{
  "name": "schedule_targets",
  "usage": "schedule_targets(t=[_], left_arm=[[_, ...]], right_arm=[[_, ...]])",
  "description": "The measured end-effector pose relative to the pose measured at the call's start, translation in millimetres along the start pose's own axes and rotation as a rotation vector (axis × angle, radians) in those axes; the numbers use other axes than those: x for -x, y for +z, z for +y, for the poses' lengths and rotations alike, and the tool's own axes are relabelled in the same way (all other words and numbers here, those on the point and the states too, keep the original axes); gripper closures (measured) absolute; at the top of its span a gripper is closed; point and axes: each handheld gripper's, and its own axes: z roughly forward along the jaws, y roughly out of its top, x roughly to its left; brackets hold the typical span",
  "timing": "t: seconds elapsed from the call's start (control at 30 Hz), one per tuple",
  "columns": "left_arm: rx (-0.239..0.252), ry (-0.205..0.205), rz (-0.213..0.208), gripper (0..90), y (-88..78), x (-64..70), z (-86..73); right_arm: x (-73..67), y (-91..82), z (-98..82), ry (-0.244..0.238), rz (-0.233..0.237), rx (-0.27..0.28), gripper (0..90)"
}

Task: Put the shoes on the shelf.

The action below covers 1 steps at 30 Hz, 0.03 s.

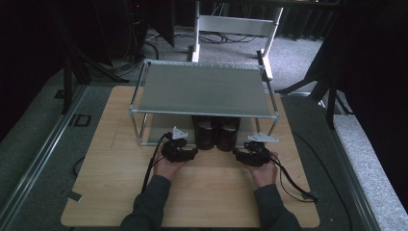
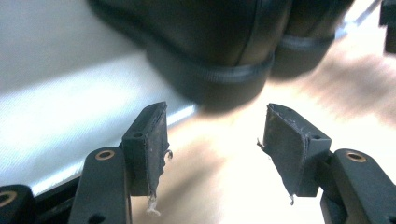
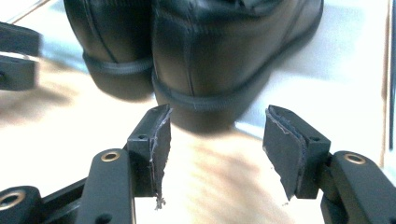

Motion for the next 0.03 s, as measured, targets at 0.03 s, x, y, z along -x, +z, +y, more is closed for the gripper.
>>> schedule_targets(t=[0.03], left_arm=[[-0.007, 0.009, 0.009, 40.8, -4.6, -0.1, -6.5]], right_arm=[[2.4, -1.7, -2.3, -0.002, 0.004, -0.011, 41.2]])
